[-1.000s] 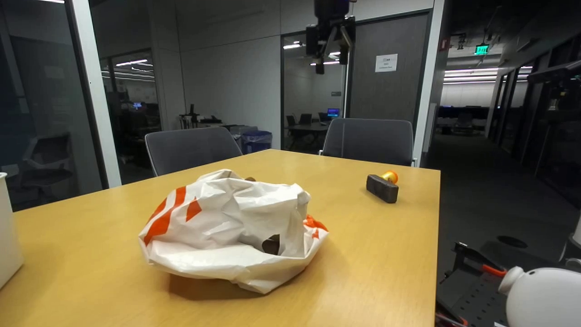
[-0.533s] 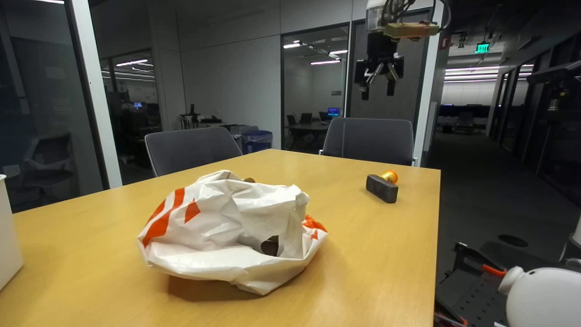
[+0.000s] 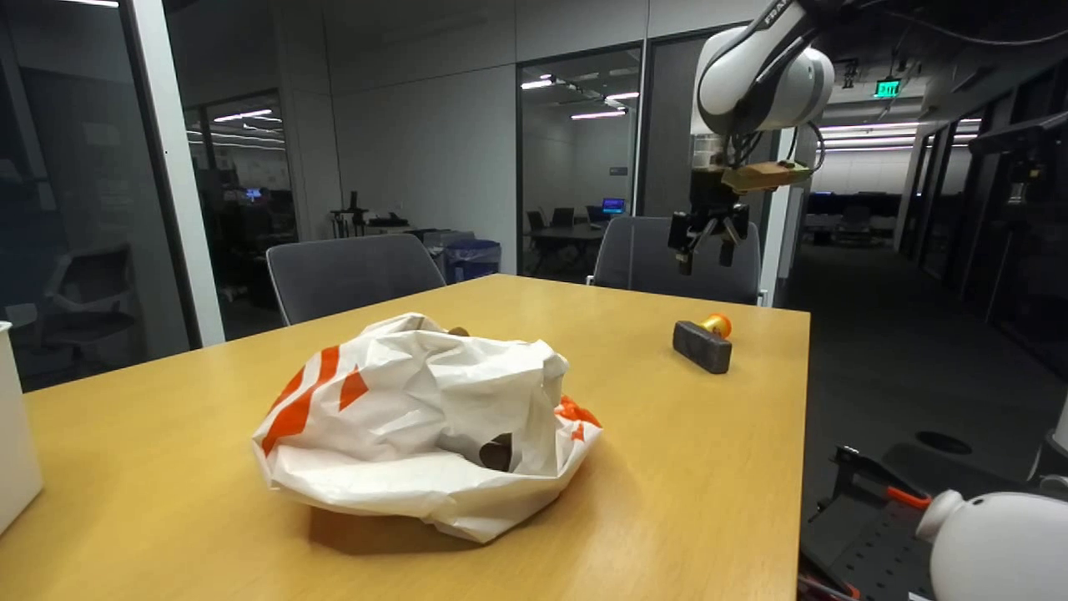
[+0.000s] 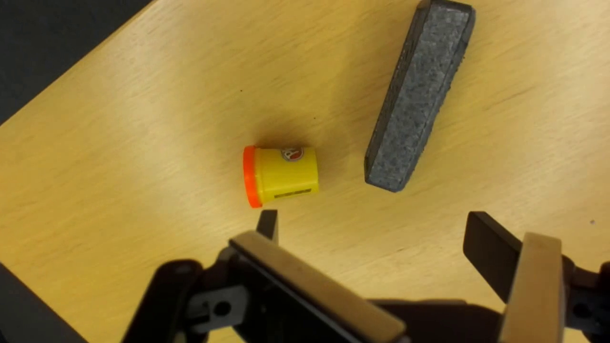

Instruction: Pick up the objects on the right side of the table and put them in the plastic bag.

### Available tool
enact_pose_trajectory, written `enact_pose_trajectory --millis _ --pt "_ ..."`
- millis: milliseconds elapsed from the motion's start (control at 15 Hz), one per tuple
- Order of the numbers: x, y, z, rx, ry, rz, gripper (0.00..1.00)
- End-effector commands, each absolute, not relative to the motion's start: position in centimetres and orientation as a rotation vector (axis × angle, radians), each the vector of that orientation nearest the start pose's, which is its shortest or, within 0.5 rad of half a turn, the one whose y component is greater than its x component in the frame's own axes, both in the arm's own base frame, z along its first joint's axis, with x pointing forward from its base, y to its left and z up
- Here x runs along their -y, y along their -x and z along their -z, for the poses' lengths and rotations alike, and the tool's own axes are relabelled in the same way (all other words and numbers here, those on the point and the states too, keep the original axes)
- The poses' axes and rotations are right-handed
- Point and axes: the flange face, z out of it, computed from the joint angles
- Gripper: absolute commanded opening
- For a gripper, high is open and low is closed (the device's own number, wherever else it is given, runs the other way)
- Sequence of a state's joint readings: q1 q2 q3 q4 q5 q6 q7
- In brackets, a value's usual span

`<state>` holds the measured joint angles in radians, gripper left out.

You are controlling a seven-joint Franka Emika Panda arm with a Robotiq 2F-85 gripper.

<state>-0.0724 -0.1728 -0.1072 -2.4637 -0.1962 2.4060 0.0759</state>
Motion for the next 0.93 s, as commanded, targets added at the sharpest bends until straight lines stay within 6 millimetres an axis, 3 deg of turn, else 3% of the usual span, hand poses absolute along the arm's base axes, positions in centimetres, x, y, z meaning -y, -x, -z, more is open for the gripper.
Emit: enact_pose_trajectory --millis 0,333,600,667,733,867 --pt "9.1 -46.7 -33.4 -0.146 3.232 0.138 1.0" --pt "9.9 -47.0 -29.1 -0.142 3.152 -0.024 1.0" --pt "10.2 -47.5 -27.5 -0.089 3.118 -0.075 1.0" --pt "10.3 -47.6 -27.3 -0.077 3.114 -0.084 0.75" --pt "10.3 -47.7 -27.2 -0.081 3.101 -0.11 0.73" --pt "10.5 -48.0 -26.9 -0.085 3.091 -0.126 0.58"
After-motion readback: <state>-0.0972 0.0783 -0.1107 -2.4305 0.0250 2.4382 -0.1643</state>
